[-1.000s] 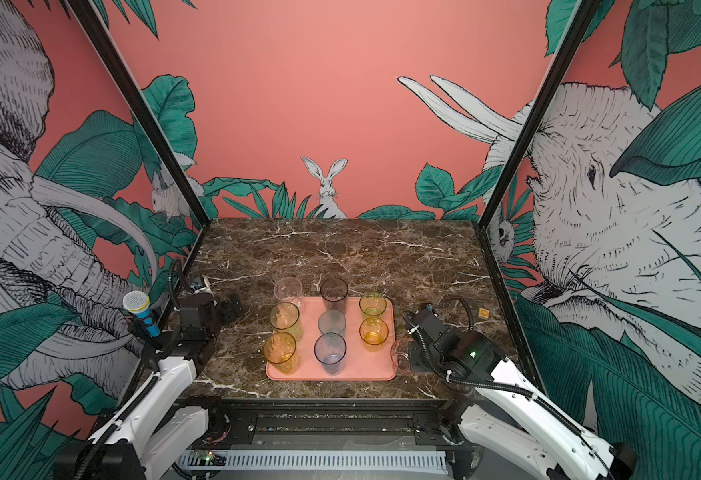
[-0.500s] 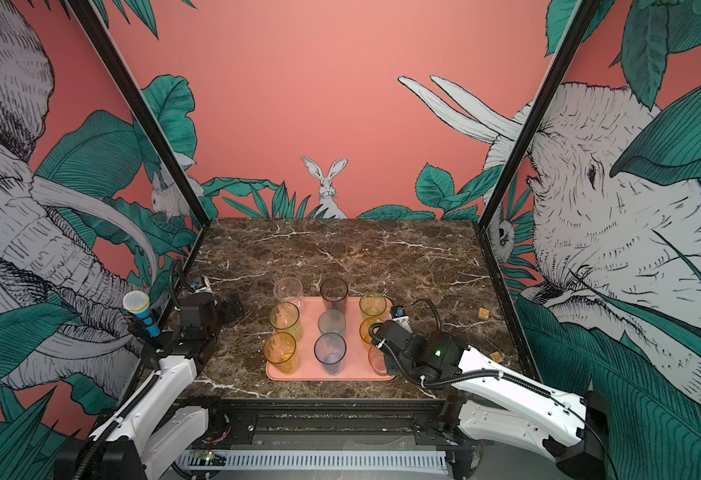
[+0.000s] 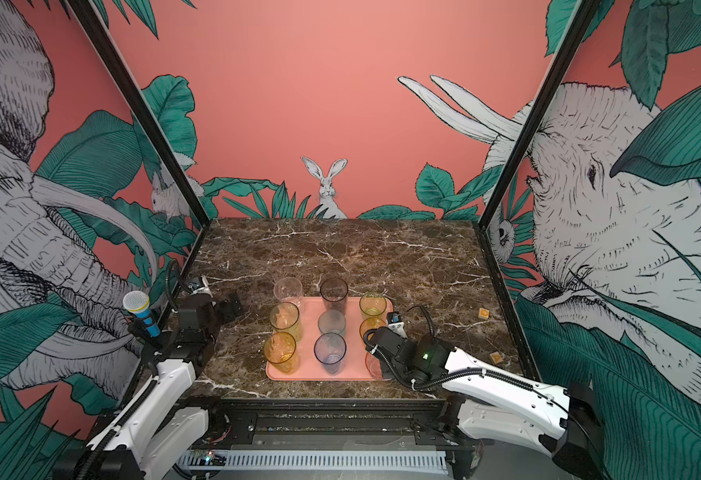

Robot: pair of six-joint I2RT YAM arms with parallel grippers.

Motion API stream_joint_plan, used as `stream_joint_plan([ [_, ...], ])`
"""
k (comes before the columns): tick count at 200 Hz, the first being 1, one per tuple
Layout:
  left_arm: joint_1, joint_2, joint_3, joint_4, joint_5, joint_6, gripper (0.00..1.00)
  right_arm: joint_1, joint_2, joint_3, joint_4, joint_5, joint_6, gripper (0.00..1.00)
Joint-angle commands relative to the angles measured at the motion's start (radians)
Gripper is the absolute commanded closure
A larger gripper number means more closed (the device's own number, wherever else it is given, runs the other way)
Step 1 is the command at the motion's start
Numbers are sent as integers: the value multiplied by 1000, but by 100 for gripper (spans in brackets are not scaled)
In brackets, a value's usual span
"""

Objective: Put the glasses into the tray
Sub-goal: 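Lower the pink glass onto the tray beside the yellow glass and open the right gripper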

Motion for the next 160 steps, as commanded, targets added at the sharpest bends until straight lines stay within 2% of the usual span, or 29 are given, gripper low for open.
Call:
stream_joint_plan([
  [1,-1,-42,-5,-18,17,-10,0,7,7,-11,26,24,48,100],
  [72,-1,-49,25,-33,11,9,0,6,23,-33,63,32,60,100],
  [160,-1,-41,-13,8,0,9,1,5,81,-24,99,43,59,100],
])
